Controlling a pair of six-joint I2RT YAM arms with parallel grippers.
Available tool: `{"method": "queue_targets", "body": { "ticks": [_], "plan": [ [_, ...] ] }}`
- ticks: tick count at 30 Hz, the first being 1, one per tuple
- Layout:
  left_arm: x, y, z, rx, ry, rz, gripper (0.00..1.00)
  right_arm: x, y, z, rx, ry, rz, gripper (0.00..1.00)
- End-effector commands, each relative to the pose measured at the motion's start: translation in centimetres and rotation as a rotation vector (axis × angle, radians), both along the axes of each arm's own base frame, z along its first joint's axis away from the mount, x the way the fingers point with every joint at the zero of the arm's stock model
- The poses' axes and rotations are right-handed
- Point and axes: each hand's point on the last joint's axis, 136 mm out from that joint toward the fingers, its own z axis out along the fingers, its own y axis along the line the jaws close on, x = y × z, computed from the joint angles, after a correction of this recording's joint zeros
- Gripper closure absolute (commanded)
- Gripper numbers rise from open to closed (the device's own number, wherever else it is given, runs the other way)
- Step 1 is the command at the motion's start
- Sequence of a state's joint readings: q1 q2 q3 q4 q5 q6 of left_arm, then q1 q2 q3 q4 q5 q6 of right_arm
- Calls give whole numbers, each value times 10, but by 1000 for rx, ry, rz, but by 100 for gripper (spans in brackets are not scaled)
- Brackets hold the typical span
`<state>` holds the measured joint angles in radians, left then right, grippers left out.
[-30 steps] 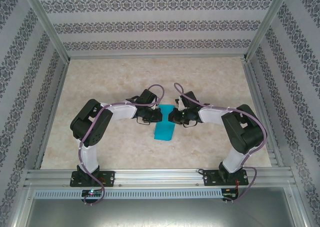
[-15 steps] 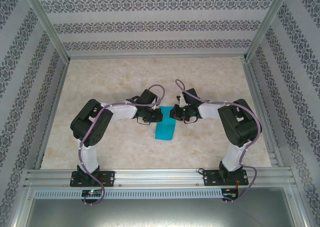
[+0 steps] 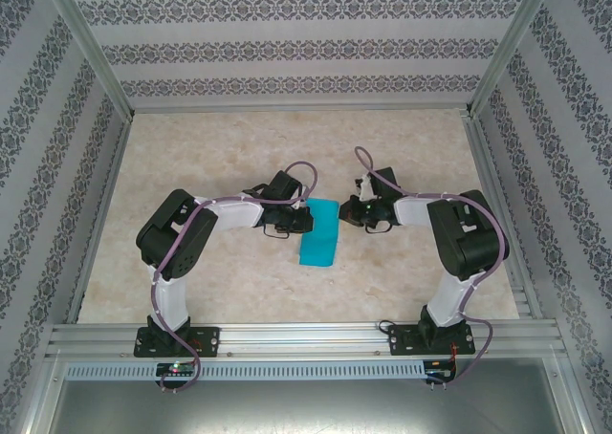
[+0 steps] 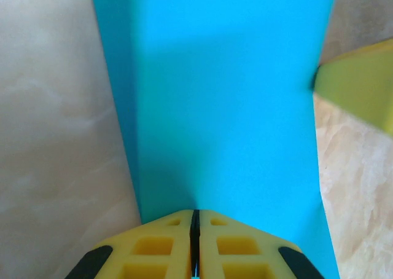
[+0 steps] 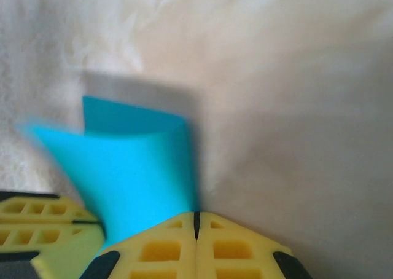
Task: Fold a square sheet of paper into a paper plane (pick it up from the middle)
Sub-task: Fold the square sheet of paper in half at the center of the table.
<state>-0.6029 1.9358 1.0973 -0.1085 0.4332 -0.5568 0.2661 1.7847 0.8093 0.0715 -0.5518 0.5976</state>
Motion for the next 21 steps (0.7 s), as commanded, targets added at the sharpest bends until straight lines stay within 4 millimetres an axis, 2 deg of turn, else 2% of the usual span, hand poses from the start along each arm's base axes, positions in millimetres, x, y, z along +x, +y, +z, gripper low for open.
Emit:
{"method": "queue_targets", "body": {
  "ticks": [1, 7, 11, 13, 17, 21],
  "plan": [
    [-44, 51, -64, 256, 177, 15, 87, 2, -5, 11, -23, -48, -11, 95],
    [-42, 49, -62, 254, 176, 10, 87, -20, 23, 42, 58, -90, 35, 95],
    [-42, 49, -63, 255, 175, 4, 87, -32, 39, 35, 68, -62, 73, 95],
    [-43, 49, -64, 256, 179, 2, 87, -28, 44, 28, 62, -56, 82, 95],
    [-43, 49, -64, 259, 179, -3, 87, -10, 49, 27, 54, -82, 85, 96],
    [-44, 50, -64, 264, 180, -2, 88, 6, 44, 19, 40, -70, 71, 96]
  ]
}}
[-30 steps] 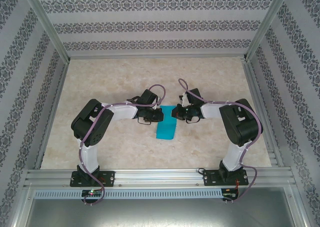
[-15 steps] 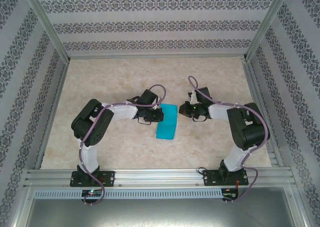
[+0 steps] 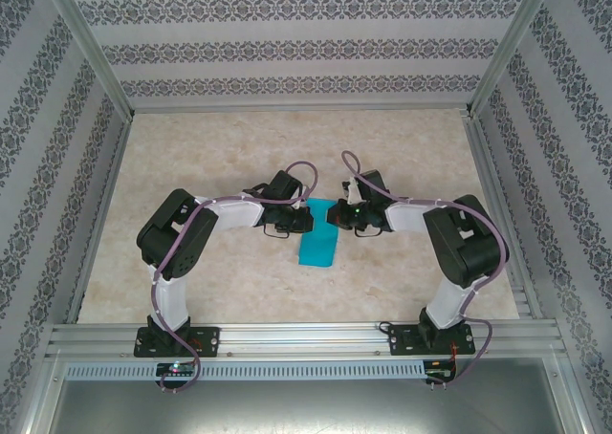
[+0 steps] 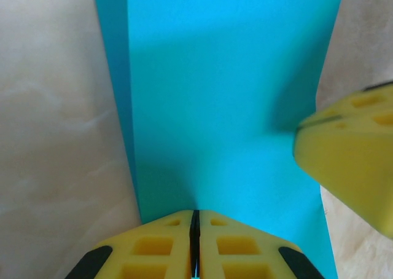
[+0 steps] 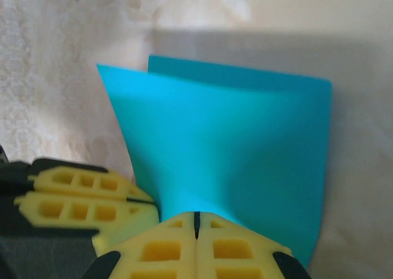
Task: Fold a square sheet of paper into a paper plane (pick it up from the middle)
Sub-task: Fold the square sheet of paper in half at the center of the table.
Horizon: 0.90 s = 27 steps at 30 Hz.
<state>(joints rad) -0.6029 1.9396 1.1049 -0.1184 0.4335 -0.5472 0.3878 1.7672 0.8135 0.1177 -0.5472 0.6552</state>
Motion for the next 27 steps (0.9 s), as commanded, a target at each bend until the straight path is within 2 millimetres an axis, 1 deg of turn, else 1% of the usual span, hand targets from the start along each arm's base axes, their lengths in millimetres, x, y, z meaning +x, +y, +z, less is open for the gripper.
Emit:
{"method": "queue_targets", "body": {
  "ticks": [1, 5, 9, 12, 15, 19, 23, 25, 27],
  "plan": [
    [-44, 51, -64, 262, 179, 5, 88, 25, -3, 3, 2, -41, -17, 96],
    [-46, 53, -66, 271, 184, 4, 88, 36, -15, -11, -10, -23, -57, 96],
    [-47, 56, -67, 279, 187, 11, 87, 41, -23, -27, -45, 6, -60, 96],
    [-49, 58, -68, 284, 190, 13, 87, 46, -37, -34, -55, 11, -106, 96],
    [-50, 61, -70, 291, 196, 15, 88, 54, -51, -34, -41, 7, -160, 96],
    [-52, 63, -72, 295, 203, 16, 88, 62, -58, -34, -52, -7, -194, 96],
    [-51, 63, -72, 299, 203, 17, 87, 69, -56, -33, -41, -12, -196, 96],
    [-51, 63, -71, 298, 203, 17, 88, 70, -52, -25, -19, -28, -180, 96],
    [-50, 63, -70, 299, 203, 15, 87, 67, -49, -14, -9, -46, -167, 96]
  ]
}}
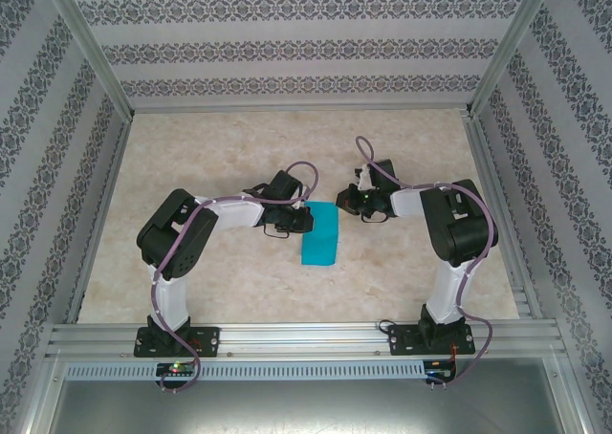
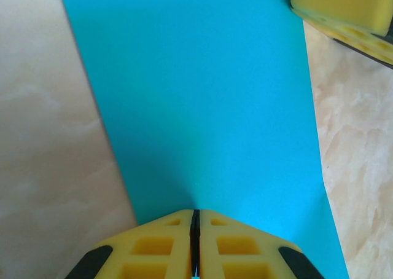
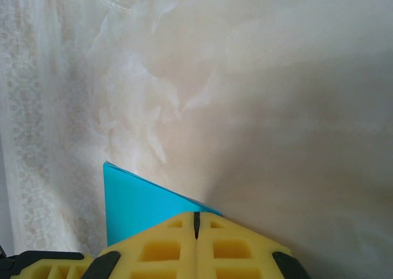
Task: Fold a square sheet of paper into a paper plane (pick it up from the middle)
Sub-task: Fold the square sheet of paper in half at the center of the table.
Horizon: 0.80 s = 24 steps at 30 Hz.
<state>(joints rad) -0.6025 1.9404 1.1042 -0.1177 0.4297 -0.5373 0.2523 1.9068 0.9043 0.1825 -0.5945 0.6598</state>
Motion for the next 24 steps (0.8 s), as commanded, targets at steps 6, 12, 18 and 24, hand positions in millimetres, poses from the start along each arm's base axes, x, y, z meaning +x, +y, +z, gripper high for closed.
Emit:
{"method": "queue_targets", "body": {
  "ticks": [6, 12, 18, 24],
  "plan": [
    [-49, 59, -71, 292, 213, 17, 88, -22, -1, 27, -51, -56, 21, 96],
    [-48, 57, -72, 285, 218, 16, 88, -68, 30, 21, -65, -7, 123, 96],
    [-47, 56, -72, 286, 220, 9, 88, -85, 33, -2, -105, 48, 171, 96],
    [-47, 56, -71, 289, 218, 7, 88, -98, 25, -19, -158, 92, 205, 96]
  ]
}}
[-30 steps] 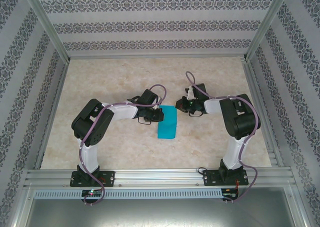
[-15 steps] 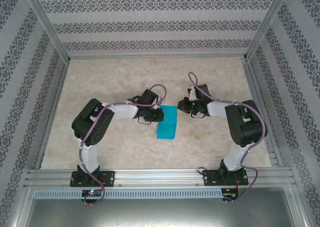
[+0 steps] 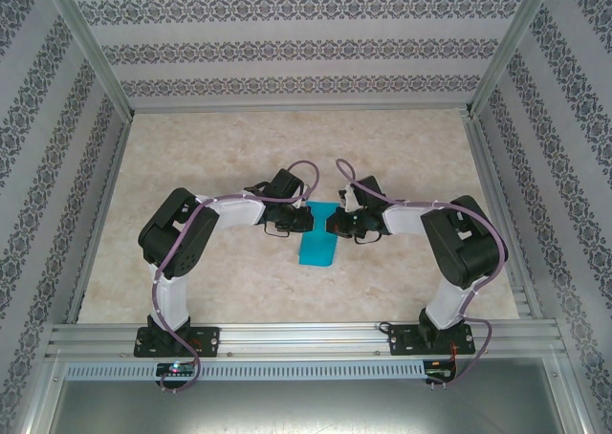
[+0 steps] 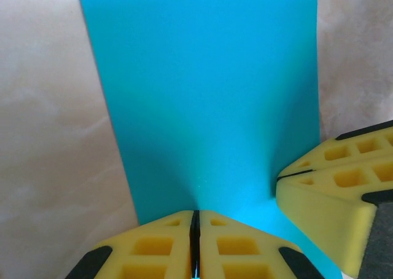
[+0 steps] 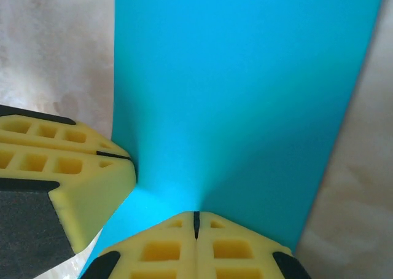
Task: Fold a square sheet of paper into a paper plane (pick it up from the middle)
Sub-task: Fold the square sheet of paper in half at the center of the table.
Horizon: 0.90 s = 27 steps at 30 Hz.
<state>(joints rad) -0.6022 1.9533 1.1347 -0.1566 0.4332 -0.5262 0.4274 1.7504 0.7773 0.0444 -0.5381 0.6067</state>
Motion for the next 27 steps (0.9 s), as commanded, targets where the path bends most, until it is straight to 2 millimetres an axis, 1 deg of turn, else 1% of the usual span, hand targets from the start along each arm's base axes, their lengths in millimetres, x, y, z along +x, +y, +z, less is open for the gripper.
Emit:
{"method": "queue_targets", "body": {
  "ticks": [1, 5, 8, 11, 13, 16, 21, 24, 27],
  "plan": [
    [-47, 58, -71, 281, 203, 16, 87, -16, -12, -18, -73, 36, 26, 96],
    [-47, 60, -70, 290, 203, 17, 87, -24, -26, -25, -107, 59, 32, 96],
    [-47, 60, -70, 297, 203, 11, 87, -32, -36, -27, -131, 67, 33, 96],
    [-48, 61, -71, 299, 207, 12, 87, -39, -42, -25, -145, 74, 35, 96],
    [-48, 61, -71, 298, 209, 11, 87, -43, -42, -22, -142, 76, 39, 96],
    [-48, 61, -71, 297, 209, 11, 87, -44, -35, -10, -123, 59, 49, 96],
    [-47, 59, -69, 291, 208, 9, 87, -24, -12, 22, -39, -21, 34, 96],
    [-47, 59, -69, 290, 207, 6, 87, -18, 1, 24, -27, -28, 54, 96],
    [-47, 59, -69, 290, 207, 4, 87, -17, 8, 14, -40, -10, 84, 96]
  ]
}}
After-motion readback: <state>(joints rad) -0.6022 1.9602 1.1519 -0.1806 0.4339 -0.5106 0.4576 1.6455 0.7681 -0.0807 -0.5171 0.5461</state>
